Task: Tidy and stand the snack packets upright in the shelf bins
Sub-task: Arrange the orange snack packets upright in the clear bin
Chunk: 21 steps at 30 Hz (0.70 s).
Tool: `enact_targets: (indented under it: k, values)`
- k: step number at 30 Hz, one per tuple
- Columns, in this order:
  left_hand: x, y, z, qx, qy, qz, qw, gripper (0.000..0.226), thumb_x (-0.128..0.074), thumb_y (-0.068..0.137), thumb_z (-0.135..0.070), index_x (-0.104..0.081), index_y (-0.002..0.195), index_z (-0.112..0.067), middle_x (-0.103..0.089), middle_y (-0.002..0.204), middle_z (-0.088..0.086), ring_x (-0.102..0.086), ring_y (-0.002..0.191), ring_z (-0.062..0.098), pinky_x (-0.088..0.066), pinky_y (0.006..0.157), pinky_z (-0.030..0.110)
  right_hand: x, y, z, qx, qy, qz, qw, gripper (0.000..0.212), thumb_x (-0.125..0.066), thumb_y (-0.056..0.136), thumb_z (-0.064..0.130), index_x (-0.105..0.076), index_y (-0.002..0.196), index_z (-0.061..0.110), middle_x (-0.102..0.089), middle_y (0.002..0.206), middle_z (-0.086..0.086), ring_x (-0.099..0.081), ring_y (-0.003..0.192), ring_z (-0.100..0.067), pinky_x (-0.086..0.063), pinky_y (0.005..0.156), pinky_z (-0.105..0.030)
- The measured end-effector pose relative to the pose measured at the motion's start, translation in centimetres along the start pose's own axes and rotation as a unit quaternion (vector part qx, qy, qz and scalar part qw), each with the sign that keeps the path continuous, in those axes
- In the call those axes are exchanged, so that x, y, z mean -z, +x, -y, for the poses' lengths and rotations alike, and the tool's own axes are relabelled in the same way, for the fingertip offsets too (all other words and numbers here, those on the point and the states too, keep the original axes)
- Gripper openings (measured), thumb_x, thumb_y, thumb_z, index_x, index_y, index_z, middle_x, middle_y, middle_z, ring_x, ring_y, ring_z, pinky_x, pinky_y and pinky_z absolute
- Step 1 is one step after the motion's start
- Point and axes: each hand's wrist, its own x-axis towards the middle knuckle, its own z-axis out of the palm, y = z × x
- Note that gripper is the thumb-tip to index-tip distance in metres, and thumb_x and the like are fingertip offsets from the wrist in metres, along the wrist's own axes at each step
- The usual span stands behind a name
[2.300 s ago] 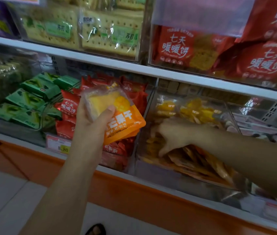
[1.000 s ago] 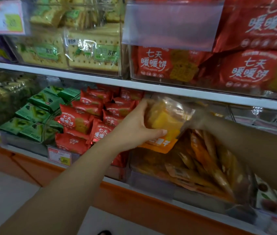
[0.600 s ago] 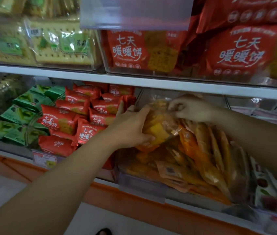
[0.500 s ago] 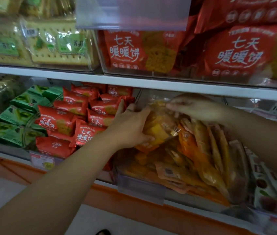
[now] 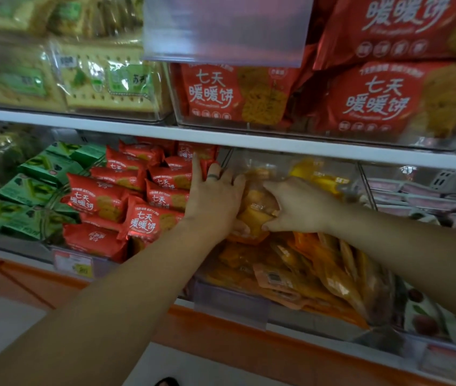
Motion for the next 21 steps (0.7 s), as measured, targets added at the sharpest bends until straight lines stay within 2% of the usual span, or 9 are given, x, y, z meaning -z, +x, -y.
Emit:
enact_targets:
  k: [2, 5, 7, 11, 15, 17, 21]
  values:
    - [0.1, -0.3, 0.4, 0.004, -0.019, 0.024, 1.0, 0.093, -0.056, 0.071, -0.073, -0.028, 0.142, -0.02, -0.033, 0.142, 0.005, -0.022, 0.133, 0.033, 0.006, 0.109, 0.065, 0.1, -0.3, 0.2, 0.01, -0.007, -0.004, 1.0, 0.046, -0.071, 0.071, 0.043, -0.051, 0.104, 0.019, -0.052, 0.082, 0.007, -0.058, 0.087, -0.02, -0.033, 0.059, -0.025]
    - [0.1, -1.4, 1.4, 0.004, -0.098, 0.053, 0.994, 0.078, -0.061, 0.074, -0.066, -0.038, 0.139, -0.028, -0.031, 0.14, -0.001, -0.018, 0.134, 0.031, 0.01, 0.107, 0.068, -0.2, -0.3, 0.8, 0.027, -0.026, 0.015, 0.999, 0.058, -0.066, 0.074, 0.042, -0.042, 0.125, 0.025, -0.053, 0.086, 0.005, -0.057, 0.085, -0.019, -0.038, 0.06, -0.027]
    - [0.0, -2.3, 1.9, 0.01, -0.139, 0.032, 0.99, 0.074, -0.063, 0.077, -0.058, -0.034, 0.14, -0.032, -0.034, 0.141, -0.004, -0.018, 0.137, 0.029, 0.014, 0.103, 0.069, -0.5, -0.2, 1.3, 0.035, -0.045, 0.018, 0.998, 0.059, -0.064, 0.076, 0.042, -0.038, 0.127, 0.026, -0.049, 0.084, 0.005, -0.056, 0.082, -0.02, -0.034, 0.061, -0.026]
    - [-0.5, -3.8, 1.9, 0.042, -0.168, -0.035, 0.984, 0.074, -0.065, 0.081, -0.045, -0.027, 0.143, -0.035, -0.033, 0.142, -0.004, -0.02, 0.137, 0.027, 0.009, 0.105, 0.07, -0.9, 0.3, 2.1, 0.039, -0.093, 0.01, 0.995, 0.063, -0.059, 0.079, 0.059, -0.037, 0.126, 0.023, -0.056, 0.106, -0.001, -0.057, 0.1, -0.023, -0.029, 0.068, -0.026]
    - [-1.3, -5.0, 1.7, 0.101, -0.245, -0.066, 0.962, 0.073, -0.066, 0.082, -0.039, -0.026, 0.143, -0.038, -0.026, 0.144, 0.0, -0.022, 0.136, 0.028, 0.004, 0.11, 0.062, -1.6, 0.8, 2.8, 0.022, -0.087, -0.001, 0.996, 0.064, -0.061, 0.076, 0.06, -0.041, 0.124, 0.023, -0.057, 0.111, -0.002, -0.059, 0.098, -0.025, -0.041, 0.067, -0.03]
    - [-1.6, -5.9, 2.1, 0.119, -0.29, -0.083, 0.946, 0.065, -0.065, 0.084, -0.036, -0.034, 0.14, -0.039, -0.032, 0.142, -0.002, -0.026, 0.135, 0.025, 0.006, 0.112, 0.057, -1.7, 1.1, 3.0, 0.0, -0.092, -0.013, 0.996, 0.065, -0.061, 0.074, 0.057, -0.041, 0.127, 0.025, -0.059, 0.111, -0.003, -0.06, 0.097, -0.025, -0.045, 0.068, -0.031]
    - [-2.3, -8.3, 3.0, 0.13, -0.339, -0.136, 0.922, 0.043, -0.067, 0.083, -0.034, -0.055, 0.124, -0.039, -0.048, 0.128, -0.013, -0.036, 0.127, 0.015, 0.006, 0.111, 0.049, -1.9, 1.5, 3.4, -0.042, -0.113, -0.035, 0.992, 0.061, -0.06, 0.072, 0.056, -0.045, 0.123, 0.026, -0.061, 0.105, -0.003, -0.061, 0.095, -0.028, -0.037, 0.062, -0.03]
